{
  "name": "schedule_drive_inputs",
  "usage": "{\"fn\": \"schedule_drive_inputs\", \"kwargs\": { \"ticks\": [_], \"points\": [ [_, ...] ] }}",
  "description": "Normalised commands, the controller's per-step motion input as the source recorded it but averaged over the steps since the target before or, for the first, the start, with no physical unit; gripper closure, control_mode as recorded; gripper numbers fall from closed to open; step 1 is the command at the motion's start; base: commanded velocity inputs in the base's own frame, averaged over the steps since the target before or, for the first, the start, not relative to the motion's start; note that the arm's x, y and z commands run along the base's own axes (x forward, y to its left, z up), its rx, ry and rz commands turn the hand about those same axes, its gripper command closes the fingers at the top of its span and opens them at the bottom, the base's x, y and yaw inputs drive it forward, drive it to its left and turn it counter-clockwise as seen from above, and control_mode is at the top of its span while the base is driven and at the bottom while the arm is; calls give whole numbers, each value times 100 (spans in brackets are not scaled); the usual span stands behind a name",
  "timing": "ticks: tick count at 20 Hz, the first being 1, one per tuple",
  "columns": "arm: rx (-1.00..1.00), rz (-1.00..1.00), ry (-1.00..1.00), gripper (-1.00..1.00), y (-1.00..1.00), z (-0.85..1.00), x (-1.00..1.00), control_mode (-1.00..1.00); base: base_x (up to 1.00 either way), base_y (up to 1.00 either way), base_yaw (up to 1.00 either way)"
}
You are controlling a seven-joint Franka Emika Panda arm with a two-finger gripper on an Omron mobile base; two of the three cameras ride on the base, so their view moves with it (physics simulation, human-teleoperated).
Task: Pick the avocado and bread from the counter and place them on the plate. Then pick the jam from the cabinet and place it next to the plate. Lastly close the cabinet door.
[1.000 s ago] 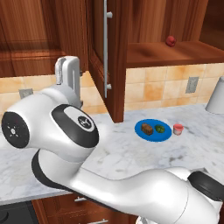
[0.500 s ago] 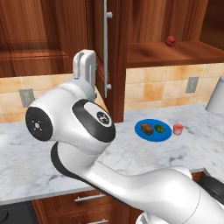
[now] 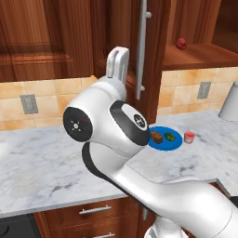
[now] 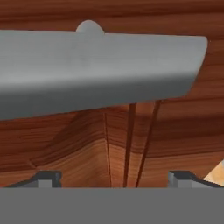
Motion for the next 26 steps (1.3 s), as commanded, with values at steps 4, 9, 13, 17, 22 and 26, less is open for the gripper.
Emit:
{"fn": "schedule_drive_inputs", "kwargs": {
  "ticks": [4, 9, 13, 17, 22, 26],
  "points": [
    [0, -4, -2, -100, -67, 18, 12, -100, 0, 0, 0],
    [1, -8, 0, -100, -70, 3, 34, -100, 0, 0, 0],
    [9, -8, 0, -100, -68, 0, 43, -100, 0, 0, 0],
    [14, -7, 1, -100, -57, 0, 47, -100, 0, 0, 0],
    [20, -2, 3, -100, -51, 2, 47, -100, 0, 0, 0],
    [25, 0, 7, -100, -55, 12, 60, -100, 0, 0, 0]
  ]
}}
